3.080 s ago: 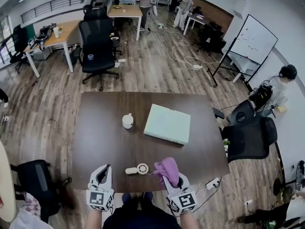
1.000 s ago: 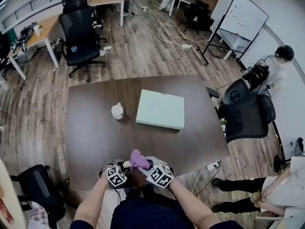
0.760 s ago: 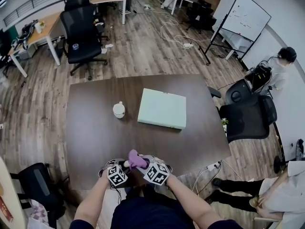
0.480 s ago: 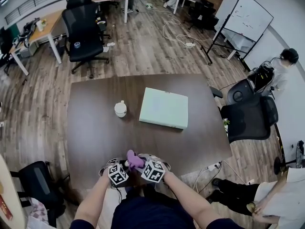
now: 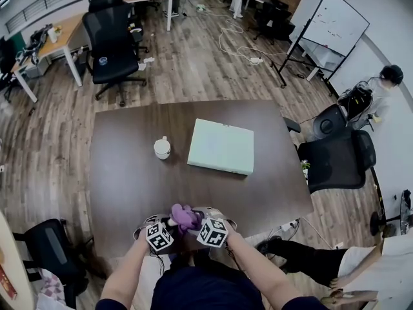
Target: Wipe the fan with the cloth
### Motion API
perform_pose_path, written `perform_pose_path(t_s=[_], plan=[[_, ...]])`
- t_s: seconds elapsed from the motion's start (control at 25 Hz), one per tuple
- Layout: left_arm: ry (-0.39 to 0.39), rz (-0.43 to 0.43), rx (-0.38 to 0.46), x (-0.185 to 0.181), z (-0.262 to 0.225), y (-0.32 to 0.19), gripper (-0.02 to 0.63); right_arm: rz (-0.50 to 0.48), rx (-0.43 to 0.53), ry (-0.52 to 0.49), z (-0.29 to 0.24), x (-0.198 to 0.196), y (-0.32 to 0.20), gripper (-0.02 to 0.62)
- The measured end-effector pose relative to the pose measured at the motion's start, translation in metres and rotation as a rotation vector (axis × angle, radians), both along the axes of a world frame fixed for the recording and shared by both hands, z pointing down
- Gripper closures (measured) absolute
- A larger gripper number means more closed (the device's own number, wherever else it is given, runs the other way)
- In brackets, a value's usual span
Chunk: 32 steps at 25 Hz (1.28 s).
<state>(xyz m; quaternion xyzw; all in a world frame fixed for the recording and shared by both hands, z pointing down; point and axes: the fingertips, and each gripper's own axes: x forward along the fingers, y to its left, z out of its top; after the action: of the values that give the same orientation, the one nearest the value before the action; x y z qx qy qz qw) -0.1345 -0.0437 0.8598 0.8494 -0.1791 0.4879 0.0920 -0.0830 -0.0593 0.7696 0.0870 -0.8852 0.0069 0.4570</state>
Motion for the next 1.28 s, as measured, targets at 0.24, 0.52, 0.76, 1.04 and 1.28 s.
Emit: perform_pose_path(t_s=[0.24,0.52,0.76,1.04,1.28], plan=[[0.003,-0.002,0.002,0.0,0.001,0.001,0.422,-0.14,0.057,0.094,0.011,-0.003,0.0,0.295],[0.006,-0.009,-0.004,0.001,0.001,-0.001,0.422,-0.091,0.048,0.135,0.022,-0.012,-0.006,0.423],[0.003,-0.005,-0.016,0.0,-0.002,-0.002,0.422,-0.065,0.032,0.121,0.018,-0.029,-0.005,0.469],[-0.012,0.02,-0.016,0.001,-0.001,0.0,0.423,-0.091,0.006,0.101,0.017,-0.052,0.006,0.474],[-0.018,0.026,-0.017,0.001,-0.001,0.002,0.423,-0.074,-0.015,0.091,0.021,-0.05,0.014,0.477]])
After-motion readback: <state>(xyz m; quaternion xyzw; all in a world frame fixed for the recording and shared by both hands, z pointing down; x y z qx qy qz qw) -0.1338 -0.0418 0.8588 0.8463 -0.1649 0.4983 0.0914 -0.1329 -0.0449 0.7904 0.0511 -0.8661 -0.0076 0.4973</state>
